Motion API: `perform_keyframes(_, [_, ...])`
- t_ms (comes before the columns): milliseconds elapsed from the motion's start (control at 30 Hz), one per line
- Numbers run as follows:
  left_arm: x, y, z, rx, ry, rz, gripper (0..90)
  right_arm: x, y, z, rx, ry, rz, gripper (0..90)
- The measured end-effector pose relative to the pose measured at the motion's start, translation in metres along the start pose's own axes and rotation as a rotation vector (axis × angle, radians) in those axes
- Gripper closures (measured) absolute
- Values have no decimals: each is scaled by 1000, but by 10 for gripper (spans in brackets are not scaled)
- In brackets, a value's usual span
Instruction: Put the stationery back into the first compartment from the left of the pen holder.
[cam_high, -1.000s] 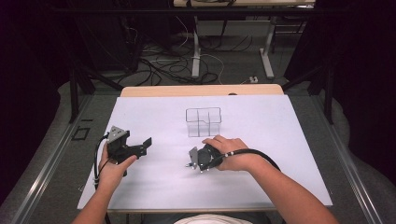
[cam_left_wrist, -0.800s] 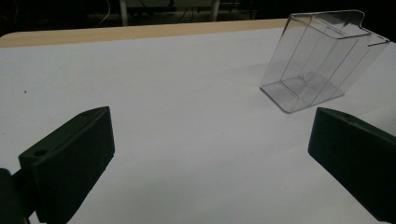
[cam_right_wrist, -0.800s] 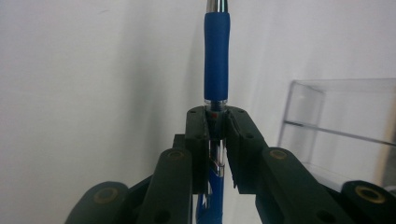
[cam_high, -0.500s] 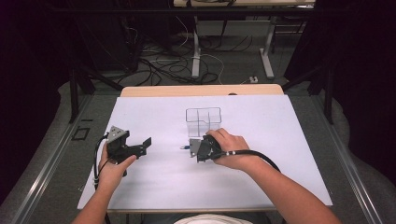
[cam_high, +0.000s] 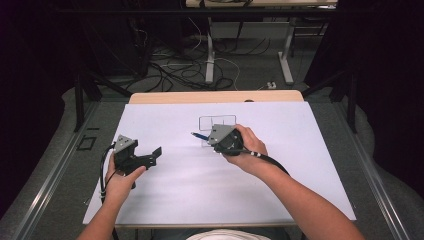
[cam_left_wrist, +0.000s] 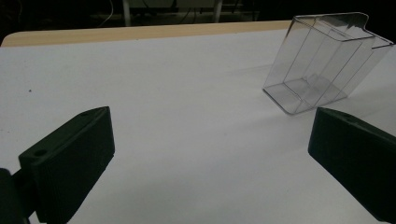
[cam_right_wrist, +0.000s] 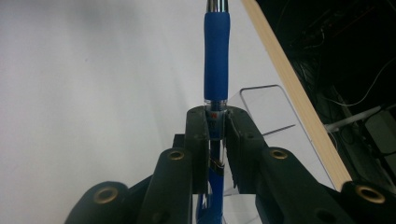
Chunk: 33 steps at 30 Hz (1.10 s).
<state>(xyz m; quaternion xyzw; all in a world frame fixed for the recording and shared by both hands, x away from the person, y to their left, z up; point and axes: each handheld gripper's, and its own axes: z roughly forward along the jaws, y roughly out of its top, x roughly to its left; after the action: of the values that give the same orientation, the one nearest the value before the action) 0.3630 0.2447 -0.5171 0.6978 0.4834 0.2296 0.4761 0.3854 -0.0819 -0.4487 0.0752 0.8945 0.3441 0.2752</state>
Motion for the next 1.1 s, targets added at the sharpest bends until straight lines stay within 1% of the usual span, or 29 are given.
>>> perform_keyframes(67, [0, 0, 0, 4, -2, 0, 5, -5, 1, -1, -23, -5, 37, 796])
perform_keyframes(100, [0, 0, 0, 5, -2, 2, 5, -6, 1, -2, -35, 2, 50, 796])
perform_keyframes(200, [-1, 0, 0, 5, -1, 4, 4, -13, 2, -2, -58, -3, 98, 796])
perform_keyframes(467, [0, -1, 1, 7, 5, 5, 4, -30, 7, -4, -154, -17, 240, 796])
perform_keyframes(633, [-1, -1, 1, 11, 2, 10, 4, -40, 10, -3, -189, -26, 311, 796])
perform_keyframes(667, [-1, -1, 2, 11, 2, 11, 4, -42, 10, -2, -208, -35, 328, 796])
perform_keyframes(733, [-1, -1, 2, 11, 2, 12, 4, -45, 11, -1, -226, -43, 351, 796])
perform_keyframes(800, [0, -1, 2, 11, 3, 13, 4, -49, 12, 1, -251, -55, 384, 796])
perform_keyframes(900, [0, -1, 1, 9, 5, 14, 4, -53, 12, 3, -284, -75, 418, 796])
perform_keyframes(1000, [0, -1, 1, 9, 6, 15, 4, -57, 12, 6, -315, -100, 459, 795])
perform_keyframes(1100, [0, -1, 1, 10, 6, 14, 4, -61, 10, 9, -335, -110, 495, 795])
